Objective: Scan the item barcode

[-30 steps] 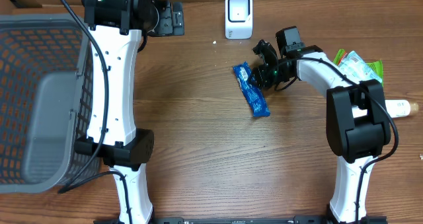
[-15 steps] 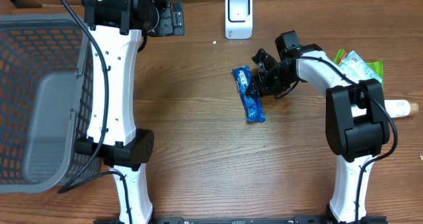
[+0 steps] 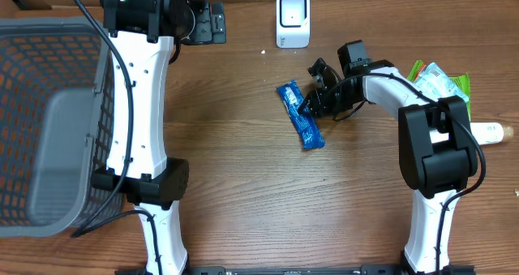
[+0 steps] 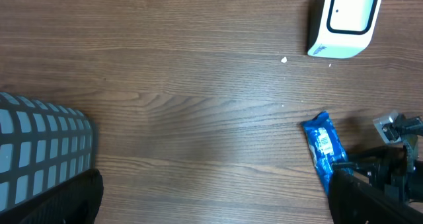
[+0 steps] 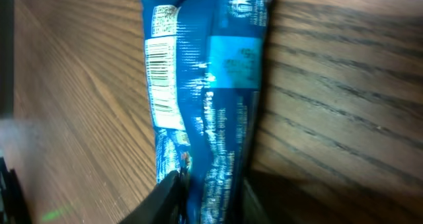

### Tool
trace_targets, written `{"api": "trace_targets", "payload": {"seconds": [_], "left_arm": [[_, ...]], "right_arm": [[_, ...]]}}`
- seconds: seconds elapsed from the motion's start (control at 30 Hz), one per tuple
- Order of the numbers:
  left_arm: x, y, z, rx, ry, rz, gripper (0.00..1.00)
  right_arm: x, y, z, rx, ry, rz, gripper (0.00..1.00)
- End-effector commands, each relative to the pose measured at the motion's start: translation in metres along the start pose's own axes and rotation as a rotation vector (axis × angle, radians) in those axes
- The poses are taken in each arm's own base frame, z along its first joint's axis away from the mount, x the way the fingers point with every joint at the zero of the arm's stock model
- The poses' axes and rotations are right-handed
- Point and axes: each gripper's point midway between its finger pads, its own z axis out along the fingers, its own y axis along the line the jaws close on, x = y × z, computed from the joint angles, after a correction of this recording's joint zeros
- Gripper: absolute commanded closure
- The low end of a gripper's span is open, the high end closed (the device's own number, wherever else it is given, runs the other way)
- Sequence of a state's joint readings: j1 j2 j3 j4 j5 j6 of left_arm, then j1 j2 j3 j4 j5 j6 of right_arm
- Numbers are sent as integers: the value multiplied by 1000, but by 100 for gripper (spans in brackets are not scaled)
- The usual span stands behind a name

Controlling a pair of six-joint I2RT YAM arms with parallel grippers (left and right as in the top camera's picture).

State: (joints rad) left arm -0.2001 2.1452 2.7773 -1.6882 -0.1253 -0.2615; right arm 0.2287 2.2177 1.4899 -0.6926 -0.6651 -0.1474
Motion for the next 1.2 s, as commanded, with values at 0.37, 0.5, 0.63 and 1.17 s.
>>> {"api": "trace_targets", "payload": {"seconds": [0.37,0.5,0.63,1.17], "left_arm": [[-2,6,2,-17,-2,-8,0],[-2,6,2,-17,-2,-8,0],[-2,6,2,-17,-2,-8,0],[-2,6,2,-17,-2,-8,0]], "right_arm": [[38,-39,9,139,167,174,96],[11,-24,-24,145,116,157,96],[-20,5,-64,154,11,85,96],[-56,83,-158,252,-244,-95,96]]}}
